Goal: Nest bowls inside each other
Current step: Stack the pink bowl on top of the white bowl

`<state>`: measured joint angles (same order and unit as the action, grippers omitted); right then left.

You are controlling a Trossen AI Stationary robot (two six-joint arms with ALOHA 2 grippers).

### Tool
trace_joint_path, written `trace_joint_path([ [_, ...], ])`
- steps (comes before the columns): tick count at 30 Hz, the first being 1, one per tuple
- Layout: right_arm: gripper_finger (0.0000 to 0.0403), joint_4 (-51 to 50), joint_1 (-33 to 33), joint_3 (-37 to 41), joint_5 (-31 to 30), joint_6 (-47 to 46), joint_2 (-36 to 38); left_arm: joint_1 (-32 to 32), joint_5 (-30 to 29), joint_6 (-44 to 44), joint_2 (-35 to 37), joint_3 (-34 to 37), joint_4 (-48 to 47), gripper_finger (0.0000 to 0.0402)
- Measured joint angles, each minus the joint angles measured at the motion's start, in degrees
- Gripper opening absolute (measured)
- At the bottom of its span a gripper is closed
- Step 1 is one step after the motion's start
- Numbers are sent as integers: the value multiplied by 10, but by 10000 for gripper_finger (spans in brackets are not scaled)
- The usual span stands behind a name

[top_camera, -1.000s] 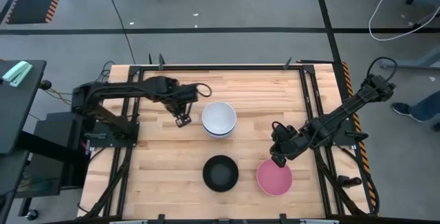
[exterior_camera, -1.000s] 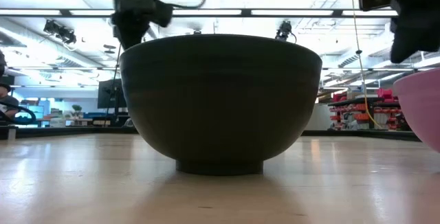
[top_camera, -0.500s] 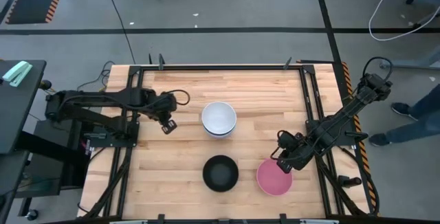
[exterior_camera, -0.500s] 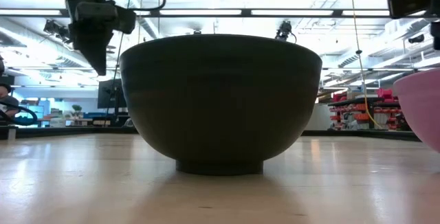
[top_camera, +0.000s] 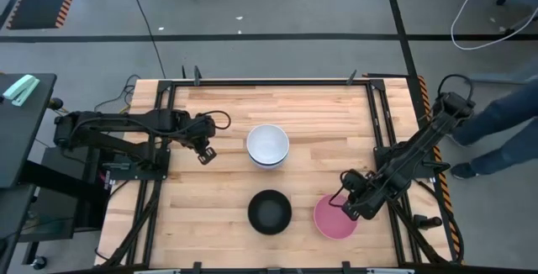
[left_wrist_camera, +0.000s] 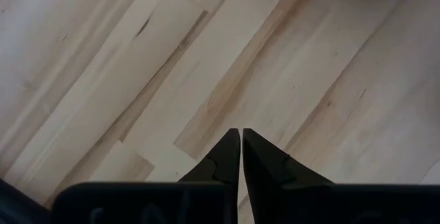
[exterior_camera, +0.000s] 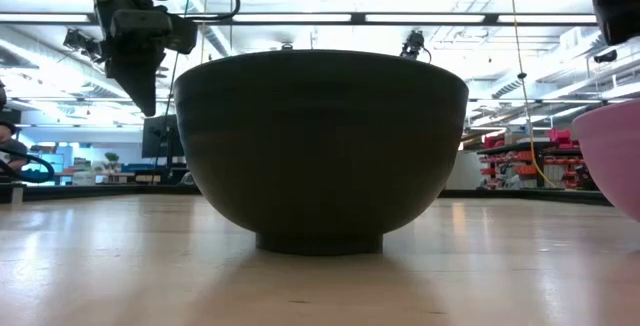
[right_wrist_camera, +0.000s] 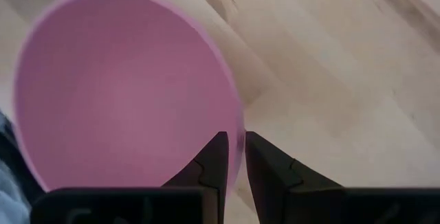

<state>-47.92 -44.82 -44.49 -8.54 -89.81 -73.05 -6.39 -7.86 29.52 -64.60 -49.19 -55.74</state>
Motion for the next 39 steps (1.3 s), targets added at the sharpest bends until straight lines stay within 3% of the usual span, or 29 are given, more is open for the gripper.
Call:
trace_joint_path([
  [23, 57, 1, 0, 0, 21, 6, -84, 0, 0, -2, 0, 0, 21, 21],
  [31, 9, 4, 0, -1, -11, 29, -83, 0, -1, -2, 0, 0, 27, 13],
  [39, 6, 3, 8, -1, -73, 103, -83, 0, -9, -23, 0, 0, 26, 26],
])
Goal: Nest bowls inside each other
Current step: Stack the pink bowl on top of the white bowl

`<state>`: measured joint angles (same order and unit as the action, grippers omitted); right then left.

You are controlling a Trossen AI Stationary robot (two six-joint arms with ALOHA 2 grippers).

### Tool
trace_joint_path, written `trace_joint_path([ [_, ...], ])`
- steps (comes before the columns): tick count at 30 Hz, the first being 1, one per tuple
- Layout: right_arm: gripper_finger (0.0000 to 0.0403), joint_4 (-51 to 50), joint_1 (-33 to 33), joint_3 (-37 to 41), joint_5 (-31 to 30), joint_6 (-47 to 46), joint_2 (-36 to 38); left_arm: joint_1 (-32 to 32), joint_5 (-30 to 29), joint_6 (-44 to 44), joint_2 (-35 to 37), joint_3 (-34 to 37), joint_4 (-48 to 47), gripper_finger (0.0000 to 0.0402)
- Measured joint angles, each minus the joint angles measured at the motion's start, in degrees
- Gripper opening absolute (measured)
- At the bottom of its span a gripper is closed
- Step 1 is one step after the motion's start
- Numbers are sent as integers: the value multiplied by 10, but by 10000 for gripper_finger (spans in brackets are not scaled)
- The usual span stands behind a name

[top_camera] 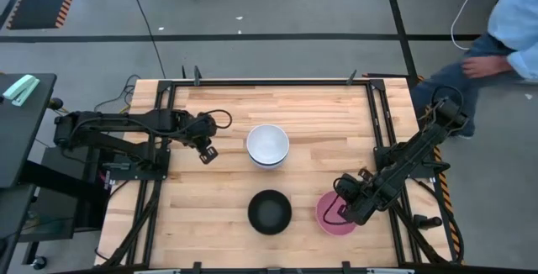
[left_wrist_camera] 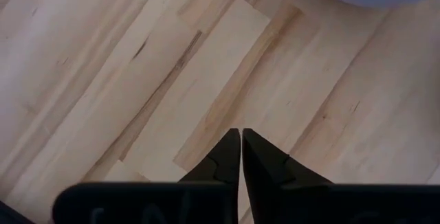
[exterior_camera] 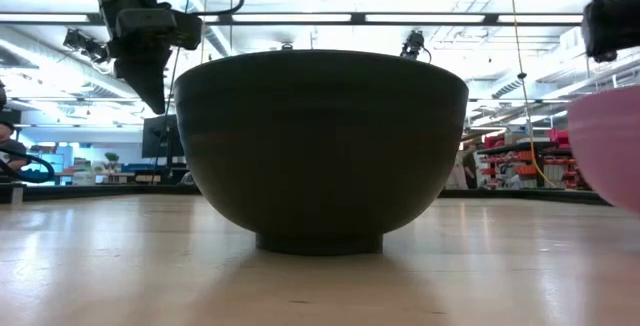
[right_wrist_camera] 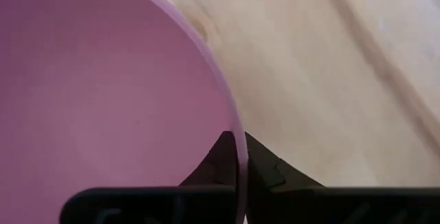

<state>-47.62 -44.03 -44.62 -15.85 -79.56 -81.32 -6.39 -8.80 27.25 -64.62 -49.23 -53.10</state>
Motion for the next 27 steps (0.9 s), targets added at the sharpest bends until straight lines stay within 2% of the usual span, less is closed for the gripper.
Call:
trace_joint_path([
  [11, 3, -11, 38, -14, -85, 94, 10, 0, 0, -60, 0, 0, -1, 14],
  [20, 2, -92, 86, -134, -146, 206, 14, 0, 0, -60, 0, 0, 0, 27],
  [27, 2, -123, 178, -244, -163, 335, 14, 0, 0, -100, 0, 0, 11, 30],
])
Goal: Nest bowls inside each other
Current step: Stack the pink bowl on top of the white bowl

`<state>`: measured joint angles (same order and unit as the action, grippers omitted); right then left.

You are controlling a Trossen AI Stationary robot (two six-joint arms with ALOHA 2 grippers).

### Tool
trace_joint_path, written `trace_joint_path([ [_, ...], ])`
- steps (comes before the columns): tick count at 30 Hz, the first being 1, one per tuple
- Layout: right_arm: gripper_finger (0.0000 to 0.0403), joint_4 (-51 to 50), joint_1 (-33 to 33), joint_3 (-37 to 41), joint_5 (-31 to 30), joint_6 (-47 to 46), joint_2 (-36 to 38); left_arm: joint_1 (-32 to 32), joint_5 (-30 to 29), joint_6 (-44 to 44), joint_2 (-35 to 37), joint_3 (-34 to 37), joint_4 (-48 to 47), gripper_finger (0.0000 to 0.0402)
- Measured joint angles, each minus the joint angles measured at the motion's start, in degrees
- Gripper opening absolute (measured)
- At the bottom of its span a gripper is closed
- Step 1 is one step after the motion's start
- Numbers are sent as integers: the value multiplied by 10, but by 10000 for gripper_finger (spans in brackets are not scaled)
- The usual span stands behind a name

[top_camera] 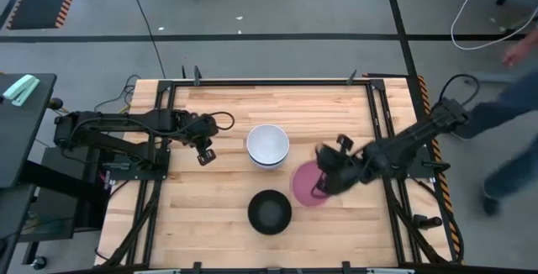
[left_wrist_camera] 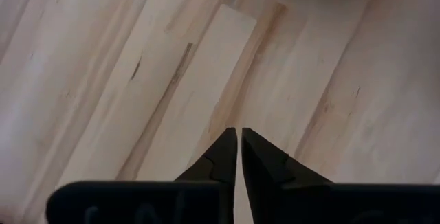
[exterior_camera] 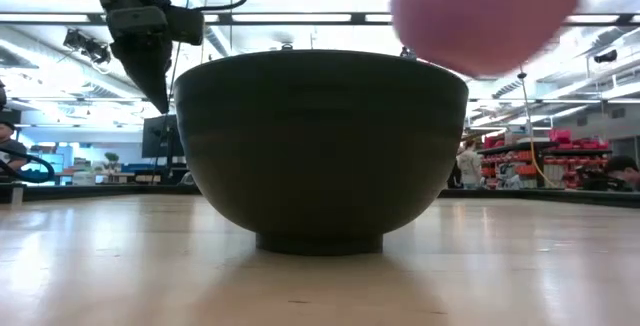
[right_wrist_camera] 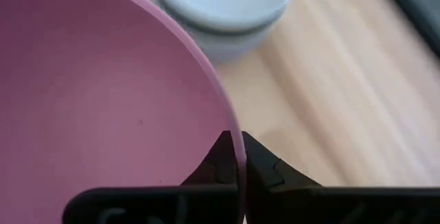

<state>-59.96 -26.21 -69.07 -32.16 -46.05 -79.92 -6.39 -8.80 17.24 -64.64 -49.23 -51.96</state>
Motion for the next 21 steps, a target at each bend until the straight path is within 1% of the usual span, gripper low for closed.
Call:
trace_joint_path([
  [5, 2, 7, 94, -74, 0, 99, 0, -2, 0, -10, 0, 0, 26, 21],
  [8, 2, 30, 148, -112, 19, 149, 0, -2, 0, -17, 0, 0, 31, 18],
  [14, 2, 81, 240, -163, 108, 224, -15, -2, 0, -35, 0, 0, 39, 27],
  [17, 2, 84, 273, -190, 148, 239, -43, -2, 0, -37, 0, 0, 39, 32],
  [21, 2, 81, 309, -230, 202, 267, -98, -2, 0, -42, 0, 0, 39, 36],
])
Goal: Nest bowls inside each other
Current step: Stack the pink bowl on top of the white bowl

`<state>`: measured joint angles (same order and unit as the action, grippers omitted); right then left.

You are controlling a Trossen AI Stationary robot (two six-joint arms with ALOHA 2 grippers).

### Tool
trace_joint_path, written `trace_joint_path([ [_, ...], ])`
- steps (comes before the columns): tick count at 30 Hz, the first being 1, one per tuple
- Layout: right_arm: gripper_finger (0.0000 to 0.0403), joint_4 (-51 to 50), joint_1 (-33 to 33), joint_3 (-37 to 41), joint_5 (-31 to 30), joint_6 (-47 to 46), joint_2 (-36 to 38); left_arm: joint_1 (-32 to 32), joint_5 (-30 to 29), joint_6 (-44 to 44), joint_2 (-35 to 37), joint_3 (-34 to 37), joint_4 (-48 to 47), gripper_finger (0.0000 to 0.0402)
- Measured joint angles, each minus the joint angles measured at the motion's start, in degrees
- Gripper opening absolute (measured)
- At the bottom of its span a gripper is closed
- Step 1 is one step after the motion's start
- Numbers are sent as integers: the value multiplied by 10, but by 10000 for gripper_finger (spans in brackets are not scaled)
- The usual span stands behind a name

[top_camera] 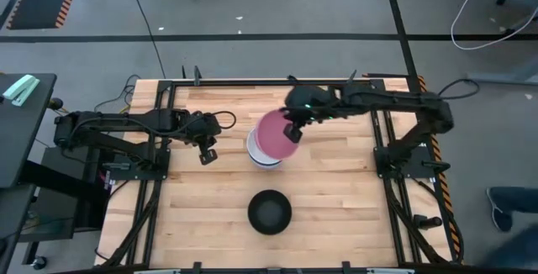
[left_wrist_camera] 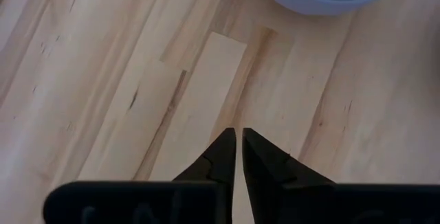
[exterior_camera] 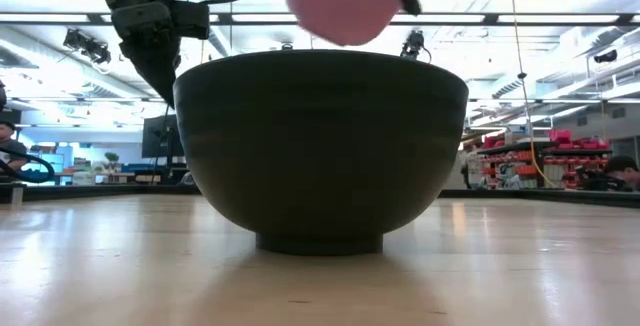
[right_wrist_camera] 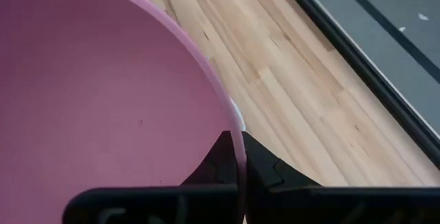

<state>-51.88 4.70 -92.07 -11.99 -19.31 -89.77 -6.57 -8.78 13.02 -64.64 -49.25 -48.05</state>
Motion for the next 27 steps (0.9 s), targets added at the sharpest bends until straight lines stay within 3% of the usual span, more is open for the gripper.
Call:
trace_joint_path([
  [12, 2, -109, 50, -155, 91, 27, -146, 0, 0, -8, 0, 0, 0, 24],
  [27, 0, -154, 83, -173, 145, 34, -220, 0, 0, -8, 0, 0, -2, 33],
])
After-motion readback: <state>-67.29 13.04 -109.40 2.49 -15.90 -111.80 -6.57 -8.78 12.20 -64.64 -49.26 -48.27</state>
